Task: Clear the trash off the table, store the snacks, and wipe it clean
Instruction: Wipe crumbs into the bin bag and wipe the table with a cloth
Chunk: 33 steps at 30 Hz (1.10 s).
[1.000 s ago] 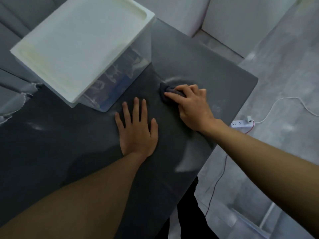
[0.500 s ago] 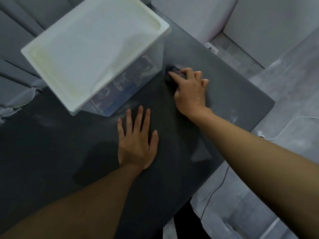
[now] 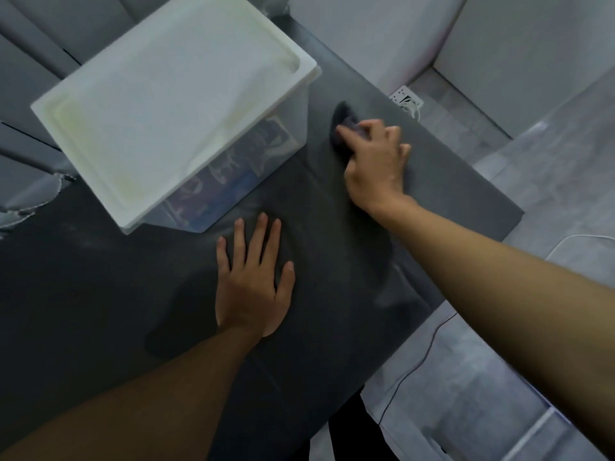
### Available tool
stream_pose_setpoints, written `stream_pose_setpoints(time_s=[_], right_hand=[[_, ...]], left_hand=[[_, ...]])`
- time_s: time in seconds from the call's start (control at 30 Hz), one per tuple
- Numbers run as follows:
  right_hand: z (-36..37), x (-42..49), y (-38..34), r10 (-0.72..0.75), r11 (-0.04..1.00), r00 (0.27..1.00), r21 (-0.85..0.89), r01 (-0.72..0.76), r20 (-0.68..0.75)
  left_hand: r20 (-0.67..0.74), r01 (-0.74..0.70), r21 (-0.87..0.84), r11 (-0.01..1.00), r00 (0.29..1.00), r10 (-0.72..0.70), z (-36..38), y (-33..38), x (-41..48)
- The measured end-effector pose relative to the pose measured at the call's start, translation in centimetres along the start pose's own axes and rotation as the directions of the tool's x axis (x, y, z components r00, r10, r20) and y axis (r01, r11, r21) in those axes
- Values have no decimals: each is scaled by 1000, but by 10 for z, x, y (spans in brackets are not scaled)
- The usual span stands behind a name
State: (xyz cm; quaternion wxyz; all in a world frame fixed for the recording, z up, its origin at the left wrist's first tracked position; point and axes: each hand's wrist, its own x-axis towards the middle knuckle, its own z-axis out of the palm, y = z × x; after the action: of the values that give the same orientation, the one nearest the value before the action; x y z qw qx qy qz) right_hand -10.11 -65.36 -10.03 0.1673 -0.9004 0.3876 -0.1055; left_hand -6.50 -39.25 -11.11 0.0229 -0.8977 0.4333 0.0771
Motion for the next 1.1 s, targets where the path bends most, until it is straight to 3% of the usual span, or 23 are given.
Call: stream_pose_setpoints(time_s=[0.1,0.17,0.23,0.3,0.33,0.4,0.47,0.53,0.6,0.63,0.7,0.77,0.8,0.83,0.9,1.0,1.07,1.1], right_hand=[[0,-32,11,-399,916,915,-10,400,65],[-6,-24,26,-466,882,881,-44,470,75],[-9,-9,37,-326,940,945,-99,328,37],[-9,0,39,-15,998,999,-66,13,-37],[-9,-3,33,121,992,990,-12,-122,-68],[-5,-25,17,173,984,982,44,-170,-80],[-2,-57,12,-58,998,998,32,59,-30],[-7,-78,28,-321,947,946,17,321,39],[-17,-73,53,-395,916,917,-54,398,53],[-21,-66,64,-332,938,943,-92,334,30],[-28,-59,78,-51,994,998,-94,47,-47],[-29,-66,75,195,981,973,1,-196,-127],[-27,-76,70,222,975,965,21,-221,-143],[-25,-89,64,186,983,973,21,-185,-139],[-24,-121,59,-27,1000,996,-6,27,-82],[-31,-152,82,-361,932,932,-35,362,27],[-40,-149,106,-397,910,917,-117,398,30],[-45,-144,116,-315,940,949,-139,312,-1]], left_hand=[[-1,-5,9,1000,1000,5,-1,1,1],[4,-1,3,1000,1000,1,-1,2,2],[12,7,-1,1000,1000,-7,-1,1,2],[16,10,-10,1000,1000,-10,0,1,2],[16,10,-17,1000,1000,-10,0,1,2],[15,12,-30,999,1000,-12,0,1,3],[16,16,-32,999,1000,-15,0,1,3],[17,6,-19,1000,1000,-5,-1,1,2],[17,-5,-2,1000,1000,5,-2,2,2],[19,-5,5,1000,1000,5,-2,2,2],[31,0,10,1000,1000,0,-1,2,4],[32,5,1,1000,999,-5,0,2,5],[29,7,-12,1000,1000,-7,0,3,5],[27,11,-24,1000,1000,-10,0,4,4],[31,17,-28,999,999,-16,-2,4,2],[42,16,-26,1000,999,-14,-8,6,4],[35,36,-60,998,999,-34,-15,11,11],[13,39,-83,996,999,-39,-17,14,16]])
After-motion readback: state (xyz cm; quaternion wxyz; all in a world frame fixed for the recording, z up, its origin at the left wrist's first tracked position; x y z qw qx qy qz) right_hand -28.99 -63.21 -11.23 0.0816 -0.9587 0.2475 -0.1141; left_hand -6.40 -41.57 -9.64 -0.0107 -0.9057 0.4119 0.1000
